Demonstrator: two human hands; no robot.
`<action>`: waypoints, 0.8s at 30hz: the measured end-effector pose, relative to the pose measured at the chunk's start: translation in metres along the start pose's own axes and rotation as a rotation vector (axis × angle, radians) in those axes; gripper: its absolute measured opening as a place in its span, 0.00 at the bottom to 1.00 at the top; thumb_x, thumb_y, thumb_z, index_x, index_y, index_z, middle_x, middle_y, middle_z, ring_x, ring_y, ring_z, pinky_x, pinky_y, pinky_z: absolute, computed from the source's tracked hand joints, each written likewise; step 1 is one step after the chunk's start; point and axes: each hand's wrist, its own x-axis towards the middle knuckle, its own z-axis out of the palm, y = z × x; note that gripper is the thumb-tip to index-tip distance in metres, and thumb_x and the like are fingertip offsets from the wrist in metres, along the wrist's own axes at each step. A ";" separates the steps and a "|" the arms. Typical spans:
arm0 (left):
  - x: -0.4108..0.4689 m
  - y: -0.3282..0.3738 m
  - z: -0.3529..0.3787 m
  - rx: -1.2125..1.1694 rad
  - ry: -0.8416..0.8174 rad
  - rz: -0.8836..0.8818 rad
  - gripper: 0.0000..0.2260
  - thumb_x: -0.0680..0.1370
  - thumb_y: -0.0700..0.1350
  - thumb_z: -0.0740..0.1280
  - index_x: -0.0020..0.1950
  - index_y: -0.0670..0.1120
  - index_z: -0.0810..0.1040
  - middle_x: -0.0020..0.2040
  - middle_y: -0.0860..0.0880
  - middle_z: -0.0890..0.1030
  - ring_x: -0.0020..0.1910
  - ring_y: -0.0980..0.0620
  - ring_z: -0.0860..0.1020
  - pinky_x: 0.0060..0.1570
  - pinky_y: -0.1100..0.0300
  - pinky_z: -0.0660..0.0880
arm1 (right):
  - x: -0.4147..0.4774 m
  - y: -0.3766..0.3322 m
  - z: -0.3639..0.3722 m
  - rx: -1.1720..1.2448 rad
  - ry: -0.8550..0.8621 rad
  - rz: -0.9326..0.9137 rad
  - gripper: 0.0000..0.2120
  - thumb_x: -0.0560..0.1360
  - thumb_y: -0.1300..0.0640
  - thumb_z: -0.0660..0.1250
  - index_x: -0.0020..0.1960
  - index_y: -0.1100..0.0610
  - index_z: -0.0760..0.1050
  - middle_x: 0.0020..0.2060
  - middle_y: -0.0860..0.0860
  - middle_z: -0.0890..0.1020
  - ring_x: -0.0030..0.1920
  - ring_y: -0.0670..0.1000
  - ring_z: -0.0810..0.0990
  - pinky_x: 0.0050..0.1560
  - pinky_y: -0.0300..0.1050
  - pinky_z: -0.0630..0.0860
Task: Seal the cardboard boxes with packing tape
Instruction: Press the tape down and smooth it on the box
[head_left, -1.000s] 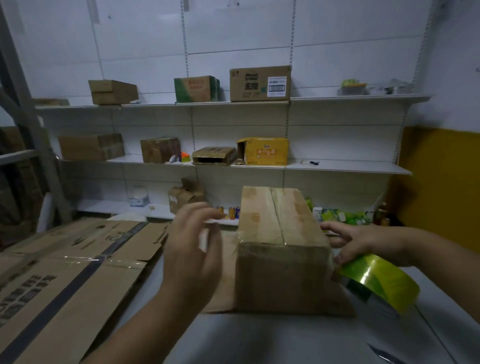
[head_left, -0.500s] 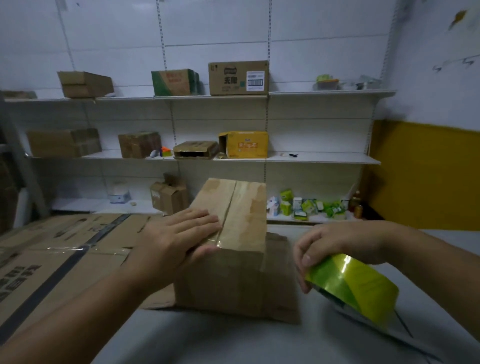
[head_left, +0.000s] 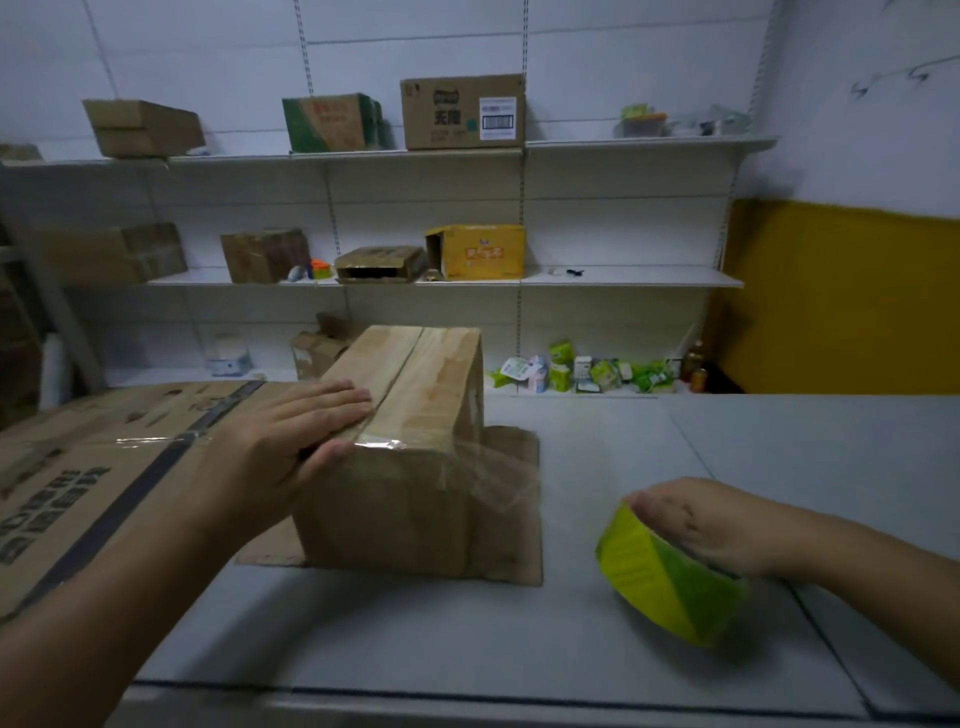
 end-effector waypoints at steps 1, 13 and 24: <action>0.006 0.000 -0.003 0.005 -0.024 -0.033 0.18 0.81 0.57 0.54 0.62 0.50 0.73 0.60 0.50 0.77 0.63 0.53 0.74 0.61 0.51 0.72 | -0.003 -0.005 0.002 -0.084 0.026 0.024 0.22 0.77 0.38 0.50 0.34 0.52 0.68 0.30 0.48 0.73 0.32 0.47 0.73 0.36 0.41 0.68; 0.000 0.076 -0.008 -0.008 0.250 -0.336 0.14 0.71 0.52 0.65 0.53 0.49 0.79 0.51 0.52 0.77 0.47 0.53 0.76 0.45 0.59 0.75 | -0.026 0.012 0.013 -0.202 0.528 0.150 0.12 0.77 0.43 0.61 0.39 0.48 0.72 0.37 0.45 0.76 0.41 0.48 0.75 0.39 0.45 0.68; -0.027 0.123 0.055 -0.456 0.480 -0.820 0.25 0.61 0.56 0.73 0.51 0.75 0.66 0.65 0.59 0.64 0.67 0.49 0.66 0.62 0.51 0.68 | -0.008 -0.002 -0.001 -0.037 0.661 -0.021 0.12 0.80 0.54 0.58 0.39 0.48 0.65 0.31 0.48 0.74 0.33 0.53 0.73 0.33 0.49 0.66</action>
